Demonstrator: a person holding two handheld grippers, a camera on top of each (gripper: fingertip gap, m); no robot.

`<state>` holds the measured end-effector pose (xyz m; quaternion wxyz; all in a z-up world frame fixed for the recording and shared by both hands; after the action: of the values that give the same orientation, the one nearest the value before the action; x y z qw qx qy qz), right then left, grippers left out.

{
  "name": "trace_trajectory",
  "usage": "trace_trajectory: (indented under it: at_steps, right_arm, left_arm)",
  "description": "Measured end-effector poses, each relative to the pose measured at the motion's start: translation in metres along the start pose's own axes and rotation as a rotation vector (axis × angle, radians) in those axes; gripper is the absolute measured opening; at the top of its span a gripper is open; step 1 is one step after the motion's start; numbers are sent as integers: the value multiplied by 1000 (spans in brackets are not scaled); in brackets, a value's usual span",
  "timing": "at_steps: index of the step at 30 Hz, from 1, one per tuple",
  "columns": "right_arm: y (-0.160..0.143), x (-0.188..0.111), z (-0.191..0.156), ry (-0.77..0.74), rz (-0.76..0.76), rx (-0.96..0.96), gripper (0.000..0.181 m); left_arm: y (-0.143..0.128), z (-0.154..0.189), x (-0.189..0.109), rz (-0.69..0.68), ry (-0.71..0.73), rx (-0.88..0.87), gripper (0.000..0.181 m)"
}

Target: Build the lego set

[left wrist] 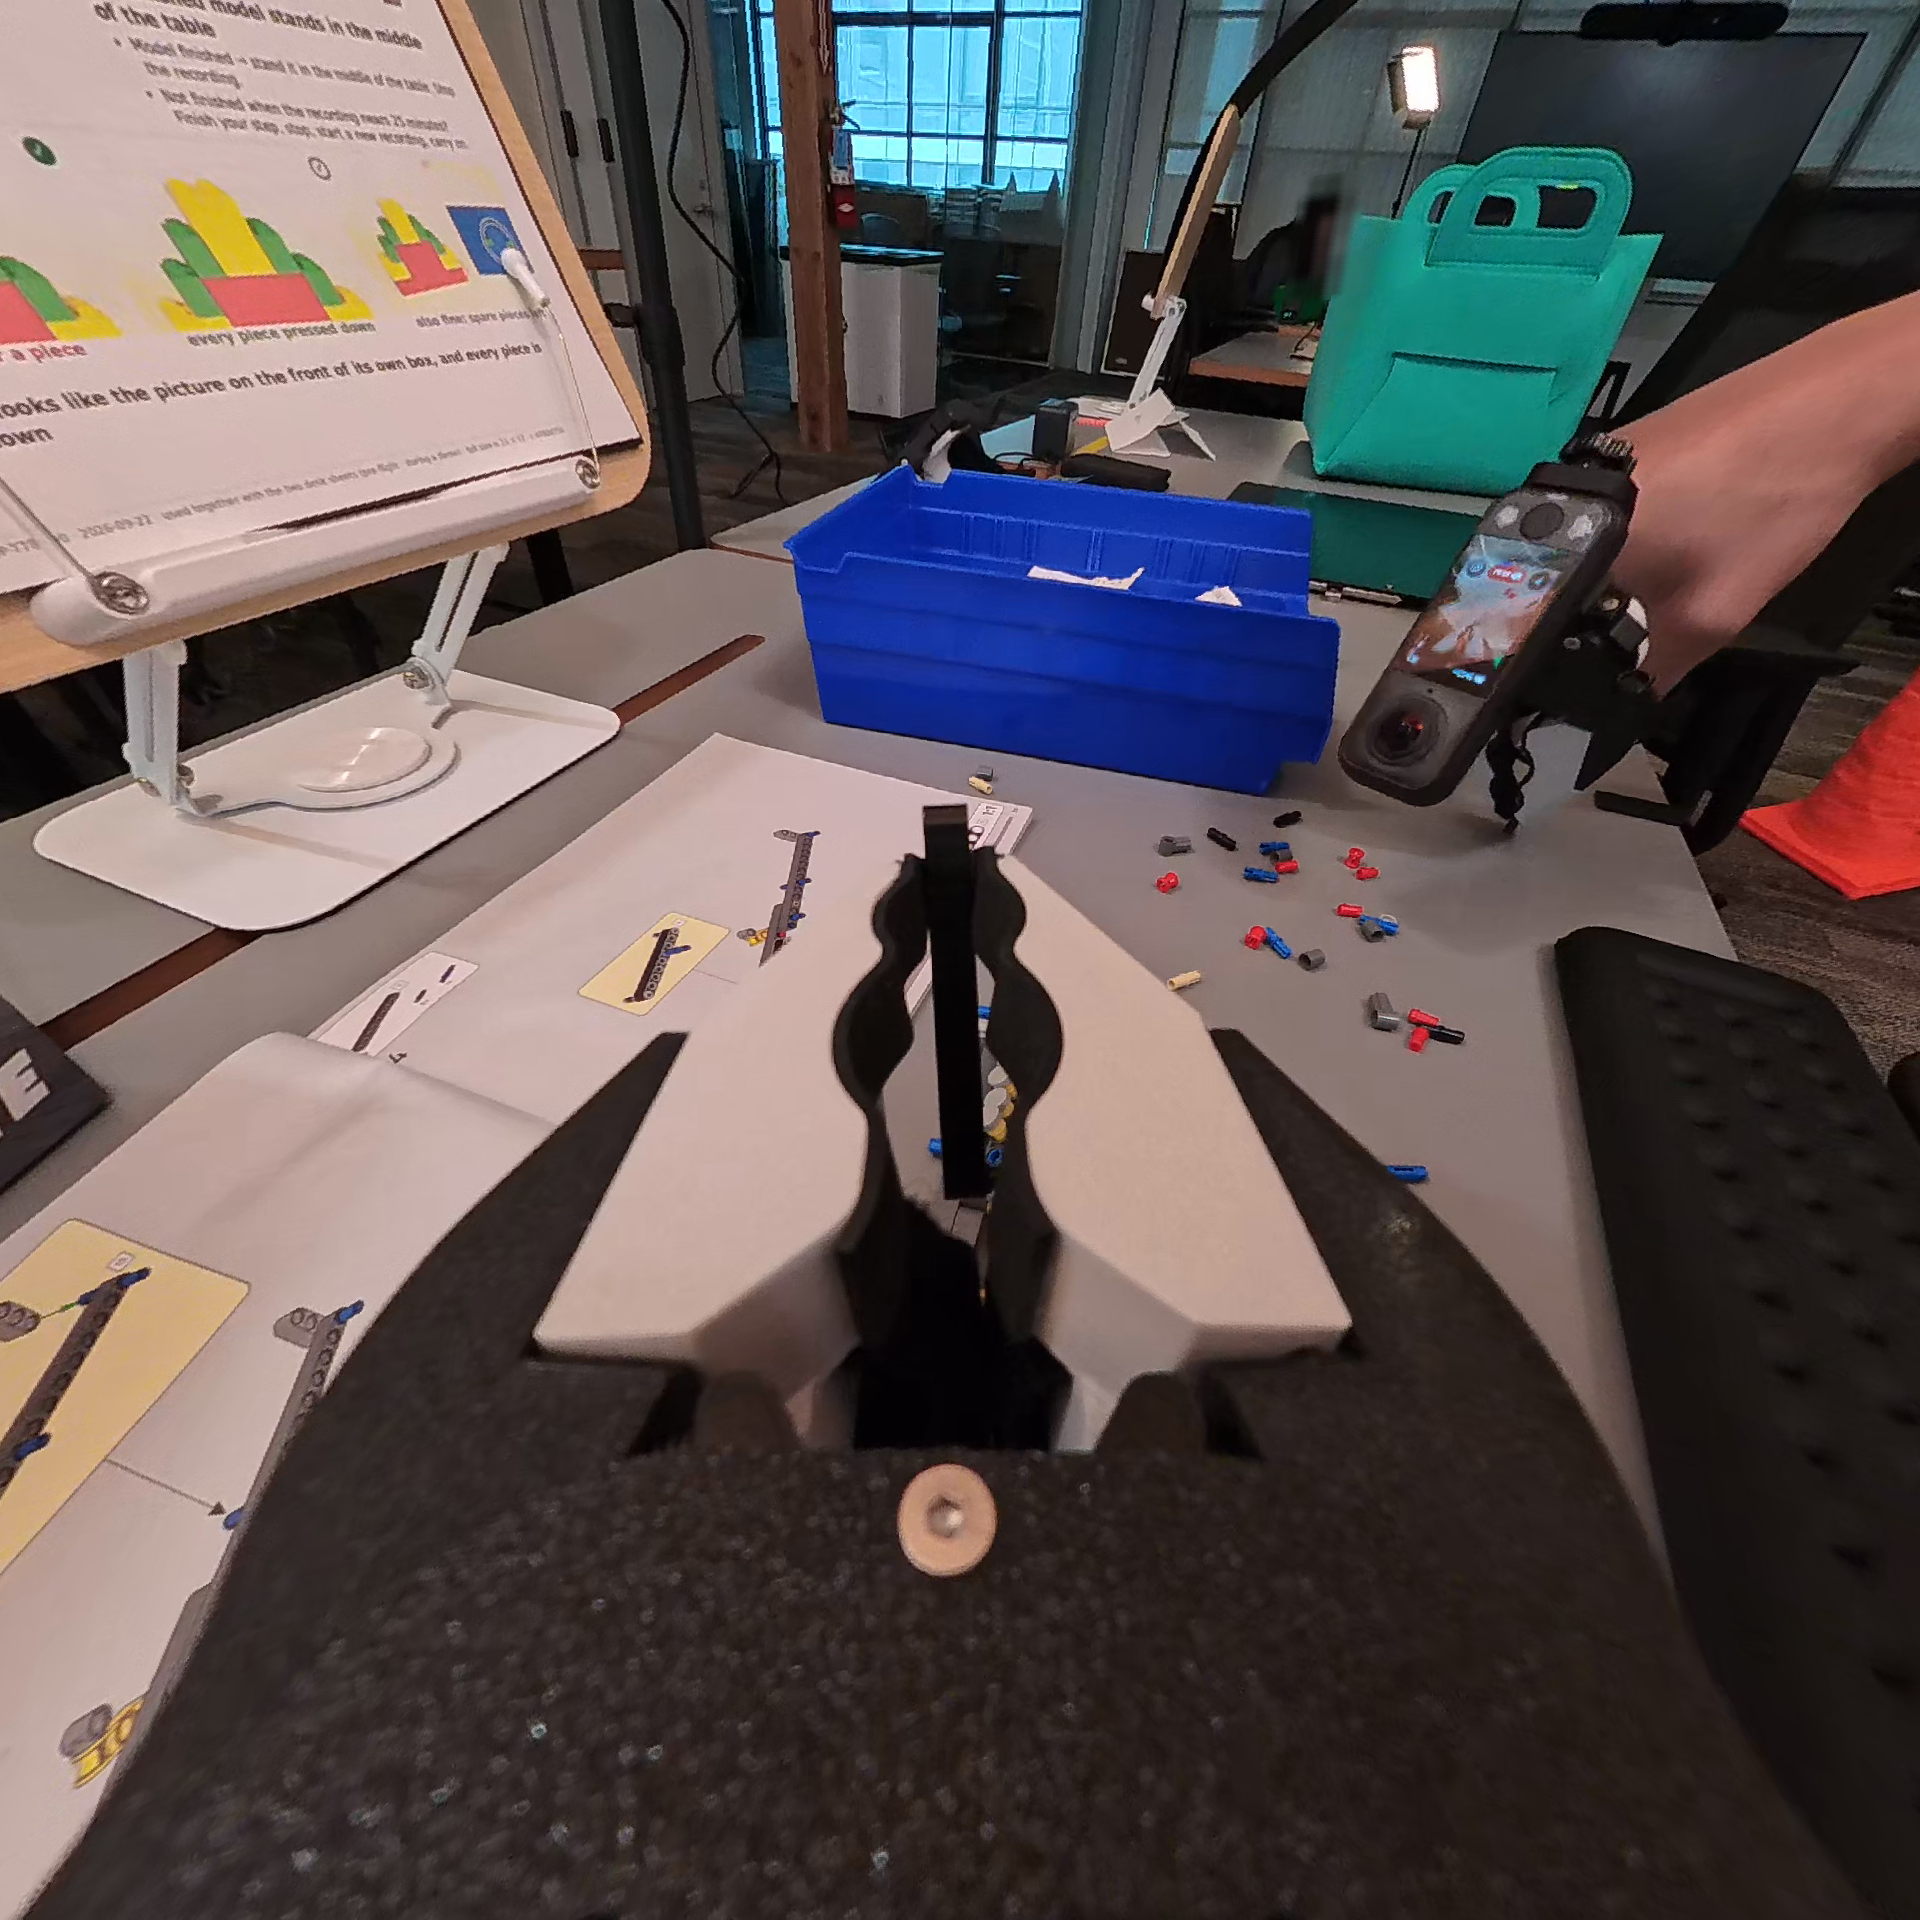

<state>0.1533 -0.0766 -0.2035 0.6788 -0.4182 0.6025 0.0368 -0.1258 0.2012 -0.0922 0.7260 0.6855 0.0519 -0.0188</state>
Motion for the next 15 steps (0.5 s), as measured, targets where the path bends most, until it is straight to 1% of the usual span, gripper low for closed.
trace_trajectory:
  at_steps: [5,10,15]
  right_arm:
    - [0,-1,0,4,-2,10,4]
    - [-5,2,-1,13,-84,15,3]
    - [-4,5,0,19,-122,6,3]
  left_arm:
    - [1,1,0,1,-1,4,7]
    - [0,2,1,-2,-5,6,6]
    - [1,2,0,0,-3,5,6]
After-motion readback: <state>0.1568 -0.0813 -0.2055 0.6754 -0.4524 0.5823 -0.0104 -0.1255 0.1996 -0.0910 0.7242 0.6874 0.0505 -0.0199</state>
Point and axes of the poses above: each gripper's, where its closed fingertips meet, x out along the fingers, y out of its top, z = x × y across the jaws, the point moved 3 cm from there along -x, back along the fingers, and after that the axes turned 3 degrees about z, right-handed, at the moved point
